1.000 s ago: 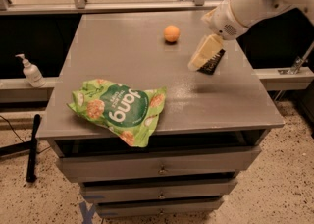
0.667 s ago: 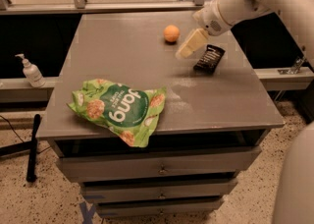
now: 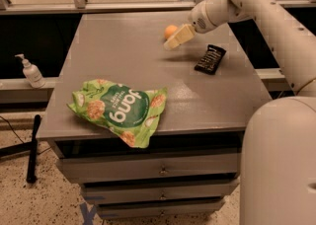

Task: Move orange near green rice chip bag

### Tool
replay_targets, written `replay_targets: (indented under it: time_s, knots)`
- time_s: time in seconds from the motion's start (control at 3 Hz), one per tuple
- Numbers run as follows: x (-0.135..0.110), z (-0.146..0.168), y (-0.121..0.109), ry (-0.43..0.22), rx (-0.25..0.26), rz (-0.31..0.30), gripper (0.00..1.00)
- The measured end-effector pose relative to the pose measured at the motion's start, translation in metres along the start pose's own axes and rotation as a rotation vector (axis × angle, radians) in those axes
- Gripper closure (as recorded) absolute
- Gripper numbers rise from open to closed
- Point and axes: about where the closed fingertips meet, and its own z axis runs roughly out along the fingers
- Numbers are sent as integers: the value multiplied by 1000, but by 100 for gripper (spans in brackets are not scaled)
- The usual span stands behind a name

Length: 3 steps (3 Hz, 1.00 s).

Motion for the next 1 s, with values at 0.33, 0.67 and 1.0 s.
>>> replay_targets:
  time_s: [0.33,0.67,1.0]
  knots:
    - [1,24,0,-6,-5,38,18]
    - [3,36,3,-14,-8,58,40]
    - [-1,36,3,-37,-3,67,64]
